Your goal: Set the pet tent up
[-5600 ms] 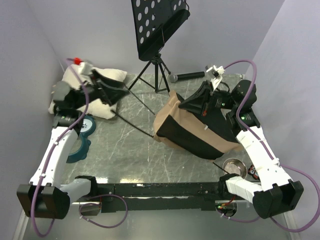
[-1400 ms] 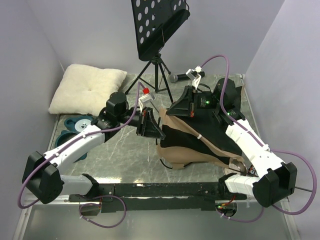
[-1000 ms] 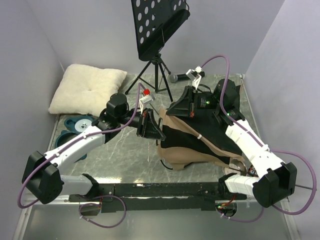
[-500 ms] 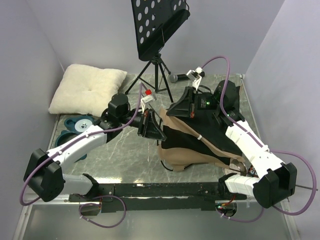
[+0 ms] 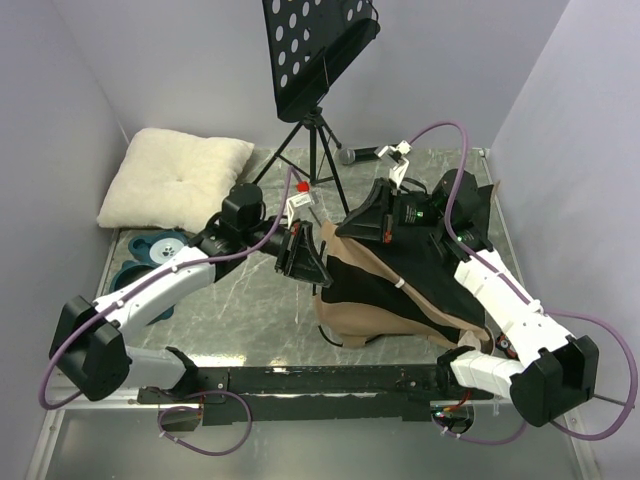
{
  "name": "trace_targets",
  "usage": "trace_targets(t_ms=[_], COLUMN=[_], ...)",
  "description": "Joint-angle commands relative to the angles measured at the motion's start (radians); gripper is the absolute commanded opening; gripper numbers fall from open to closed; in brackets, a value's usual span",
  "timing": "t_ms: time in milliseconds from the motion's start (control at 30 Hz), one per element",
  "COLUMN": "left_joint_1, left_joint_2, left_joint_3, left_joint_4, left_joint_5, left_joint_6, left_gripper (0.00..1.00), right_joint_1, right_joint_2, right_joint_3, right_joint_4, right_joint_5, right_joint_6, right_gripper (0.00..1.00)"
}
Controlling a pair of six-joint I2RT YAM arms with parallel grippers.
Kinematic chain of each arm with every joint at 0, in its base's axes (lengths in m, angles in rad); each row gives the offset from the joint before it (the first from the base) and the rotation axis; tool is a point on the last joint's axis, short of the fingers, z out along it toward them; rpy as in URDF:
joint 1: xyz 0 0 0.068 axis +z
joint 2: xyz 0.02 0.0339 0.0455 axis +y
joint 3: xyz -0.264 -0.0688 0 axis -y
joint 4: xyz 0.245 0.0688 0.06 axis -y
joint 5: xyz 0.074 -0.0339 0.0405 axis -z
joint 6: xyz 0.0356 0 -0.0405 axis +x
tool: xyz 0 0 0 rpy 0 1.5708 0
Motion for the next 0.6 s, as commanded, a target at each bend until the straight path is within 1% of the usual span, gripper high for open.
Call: trace_targets(t_ms=[0,67,167,233,300,400,567], left_joint_1=[-0.040,-0.040,-0.038,-0.040,-0.038,-0.038,-0.038], left_joint_2=[-0.036,-0.056,-0.036,-0.027,-0.018,-0.010,0.004], left_joint_3=[-0.069,-0.069,-0.034,-0.013,-0.008,-0.022,-0.062], left_joint_4=[-0.104,-0.094,-0.128,-0.178,-0.180,-0.176,-0.169], left_joint_5=[0.068,0.052,0.057,0.051,0.049,0.051,0.058], left_joint_6=[-0.079,-0.085,-0.067,-0.036,-0.033,-0.031,-0.031], left_gripper=[0.01,0.01,0.01,0.01,0.01,0.01,0.01], right_joint_1=[-0.008,-0.006,-0.006,-0.006,-0.005,-0.002,-0.003], right_joint_2=[-0.069,-0.064,-0.066,-0.066,-0.060,-0.058,-0.046], right_joint_3=[0.052,0.053,0.049,0.050,0.052,0.057,0.070], right_joint_4=[0.177,0.174,0.173,0.177,0.190,0.190,0.237], right_joint_5=[0.155,0.147,0.133,0.118,0.107,0.115,0.118], right_joint_6=[-0.017,-0.020,-0.022,-0.014,-0.002,-0.003,0.047], right_gripper=[0.00,0.00,0.00,0.00,0.00,0.00,0.00])
